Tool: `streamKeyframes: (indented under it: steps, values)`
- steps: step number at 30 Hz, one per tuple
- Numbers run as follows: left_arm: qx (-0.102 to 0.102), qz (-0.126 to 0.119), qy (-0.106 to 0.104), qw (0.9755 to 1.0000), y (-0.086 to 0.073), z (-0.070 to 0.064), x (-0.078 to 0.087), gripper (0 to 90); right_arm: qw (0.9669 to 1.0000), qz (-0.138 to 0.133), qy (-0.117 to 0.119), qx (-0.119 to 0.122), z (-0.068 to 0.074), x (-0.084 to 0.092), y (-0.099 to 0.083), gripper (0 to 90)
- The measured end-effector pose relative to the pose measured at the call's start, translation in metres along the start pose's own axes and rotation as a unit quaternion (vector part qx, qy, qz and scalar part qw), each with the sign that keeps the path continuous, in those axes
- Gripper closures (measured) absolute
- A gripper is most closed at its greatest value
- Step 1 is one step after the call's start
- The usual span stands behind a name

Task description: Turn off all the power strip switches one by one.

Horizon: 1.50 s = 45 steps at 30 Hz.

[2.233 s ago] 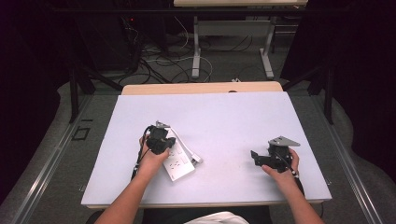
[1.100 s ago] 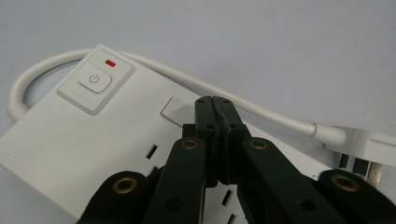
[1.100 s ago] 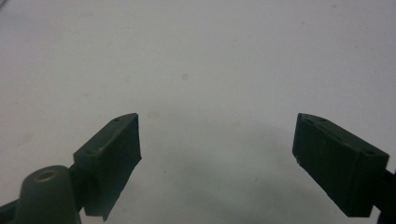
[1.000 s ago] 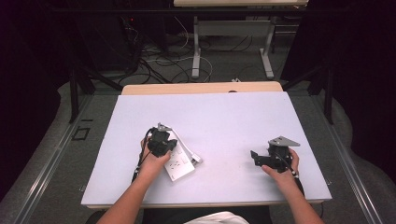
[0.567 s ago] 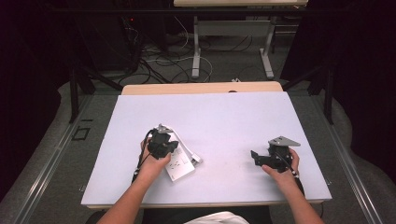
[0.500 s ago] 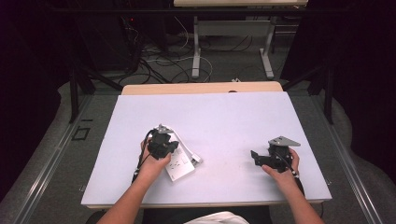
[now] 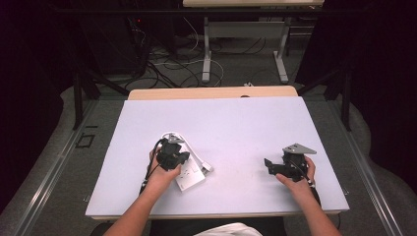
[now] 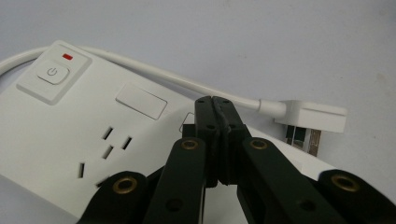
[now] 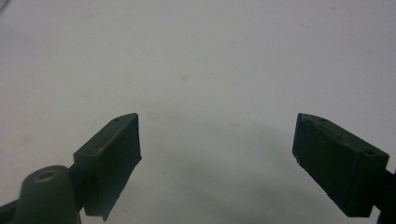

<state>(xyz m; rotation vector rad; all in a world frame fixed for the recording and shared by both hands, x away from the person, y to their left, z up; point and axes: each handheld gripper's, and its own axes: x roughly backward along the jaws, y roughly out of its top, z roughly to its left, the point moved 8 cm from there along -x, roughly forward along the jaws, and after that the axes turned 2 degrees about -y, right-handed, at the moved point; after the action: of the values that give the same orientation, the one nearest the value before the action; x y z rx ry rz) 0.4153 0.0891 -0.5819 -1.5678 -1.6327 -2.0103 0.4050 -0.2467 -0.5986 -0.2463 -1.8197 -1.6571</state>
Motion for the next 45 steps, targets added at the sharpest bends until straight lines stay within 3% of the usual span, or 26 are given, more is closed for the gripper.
streamKeyframes:
  steps: [20, 34, 37, 40, 45]
  values:
    - [0.001, 0.006, -0.005, 1.0, -0.0031, -0.0018, -0.0054, 89.8, 1.0, 0.0, 0.001, 0.001, 0.0001, -0.0007, -0.0002, 14.7]
    - [-0.006, 0.008, 0.004, 0.9999, -0.0039, -0.0035, -0.0063, 89.9, 1.0, 0.001, 0.002, 0.005, 0.0005, -0.0014, -0.0004, 14.7]
    - [-0.002, 0.004, -0.011, 0.9999, -0.004, -0.0057, -0.0081, 90.0, 1.0, 0.001, 0.002, 0.004, 0.0006, -0.0015, -0.0005, 14.7]
    - [-0.01, 0.009, -0.003, 0.9999, -0.0043, -0.0076, -0.0083, 90.0, 1.0, 0.001, 0.002, 0.004, 0.0009, -0.0014, -0.0005, 14.7]
    - [-0.006, 0.005, -0.007, 0.9999, -0.0037, -0.006, -0.0085, 90.0, 1.0, 0.002, 0.002, 0.003, 0.001, -0.0012, -0.0008, 14.7]
